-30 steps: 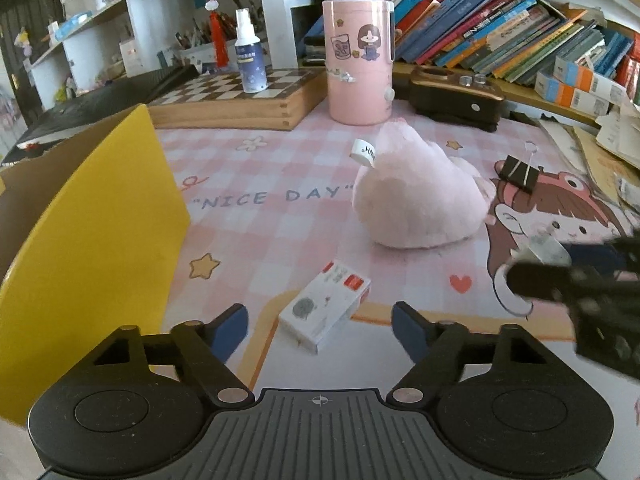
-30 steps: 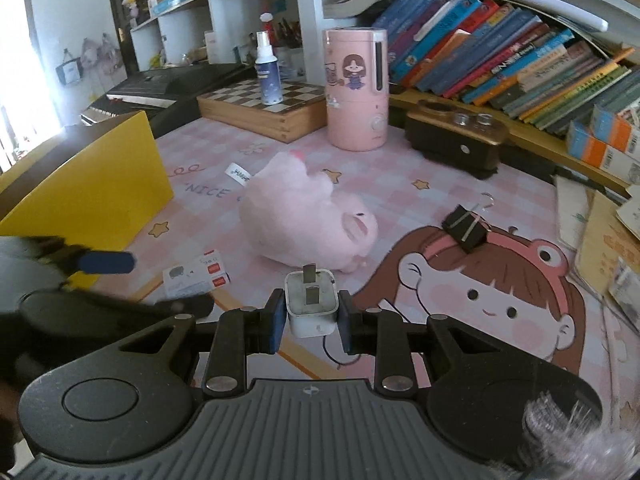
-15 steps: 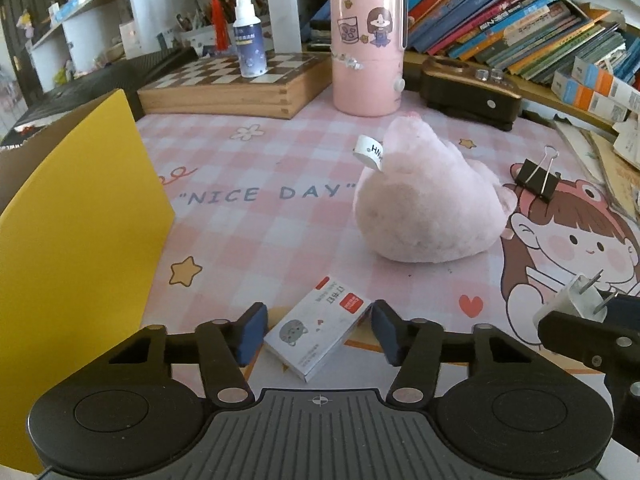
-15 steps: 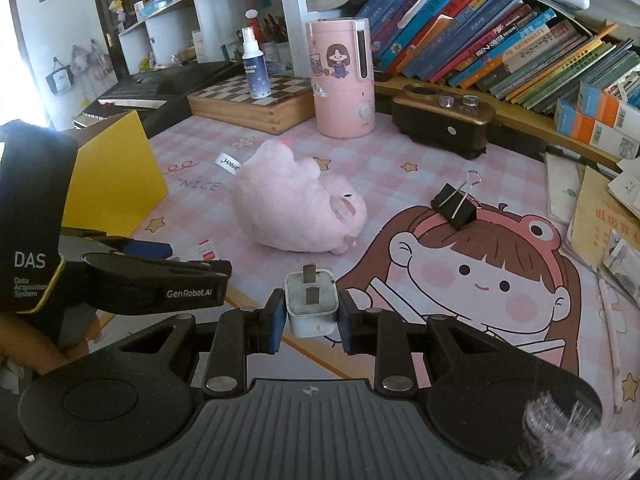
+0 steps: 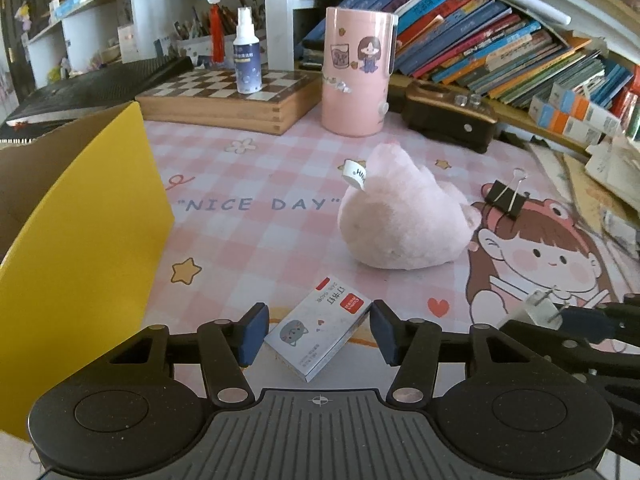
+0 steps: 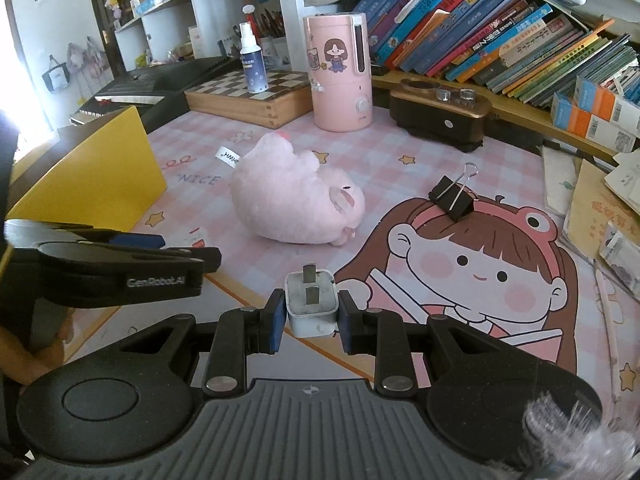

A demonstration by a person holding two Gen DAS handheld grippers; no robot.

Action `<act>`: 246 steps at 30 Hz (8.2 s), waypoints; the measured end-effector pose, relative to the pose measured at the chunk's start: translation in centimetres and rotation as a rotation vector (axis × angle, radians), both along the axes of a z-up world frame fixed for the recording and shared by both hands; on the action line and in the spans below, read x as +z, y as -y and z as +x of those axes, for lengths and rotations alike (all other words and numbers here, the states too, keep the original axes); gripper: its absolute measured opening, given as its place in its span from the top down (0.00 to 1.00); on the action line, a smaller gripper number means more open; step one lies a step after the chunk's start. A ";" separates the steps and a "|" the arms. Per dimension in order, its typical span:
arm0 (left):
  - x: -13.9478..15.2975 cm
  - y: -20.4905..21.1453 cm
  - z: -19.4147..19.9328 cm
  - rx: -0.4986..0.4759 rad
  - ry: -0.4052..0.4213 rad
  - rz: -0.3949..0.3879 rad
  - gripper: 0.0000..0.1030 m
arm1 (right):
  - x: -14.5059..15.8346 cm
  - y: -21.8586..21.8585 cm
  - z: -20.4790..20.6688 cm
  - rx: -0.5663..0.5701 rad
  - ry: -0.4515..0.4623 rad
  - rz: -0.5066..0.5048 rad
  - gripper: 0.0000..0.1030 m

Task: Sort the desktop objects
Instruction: 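Grasp the small white-and-red box with the left tool, then carry the plug and white box with both tools over the yellow box, then lower both tools into the yellow box and open them, releasing both items, then withdraw both open tools from the yellow box back over the desk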

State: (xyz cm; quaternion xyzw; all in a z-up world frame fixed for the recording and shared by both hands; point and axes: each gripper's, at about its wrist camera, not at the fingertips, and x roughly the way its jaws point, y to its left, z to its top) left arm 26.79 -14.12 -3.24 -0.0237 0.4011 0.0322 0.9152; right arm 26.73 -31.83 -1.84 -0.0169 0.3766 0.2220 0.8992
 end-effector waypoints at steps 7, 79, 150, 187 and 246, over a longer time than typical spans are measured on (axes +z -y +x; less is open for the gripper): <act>0.8 -0.3 -2.2 -0.011 0.020 -0.010 0.47 | 0.3 -0.6 -0.9 0.007 0.001 -0.006 0.76; 3.0 -19.8 -29.0 0.053 0.122 -0.053 0.47 | 1.4 -21.0 -26.4 0.069 -0.005 -0.020 0.76; 7.3 -19.4 -9.9 0.151 0.296 0.148 0.47 | 10.2 -23.9 -2.7 0.295 0.291 -0.007 0.76; 3.4 -18.2 -3.9 0.081 0.038 0.187 0.46 | 3.1 -31.6 5.7 0.868 0.211 -0.487 0.76; 7.3 -22.3 -19.6 0.242 0.314 0.130 0.24 | 7.4 -20.4 -12.8 -0.072 0.306 -0.032 0.55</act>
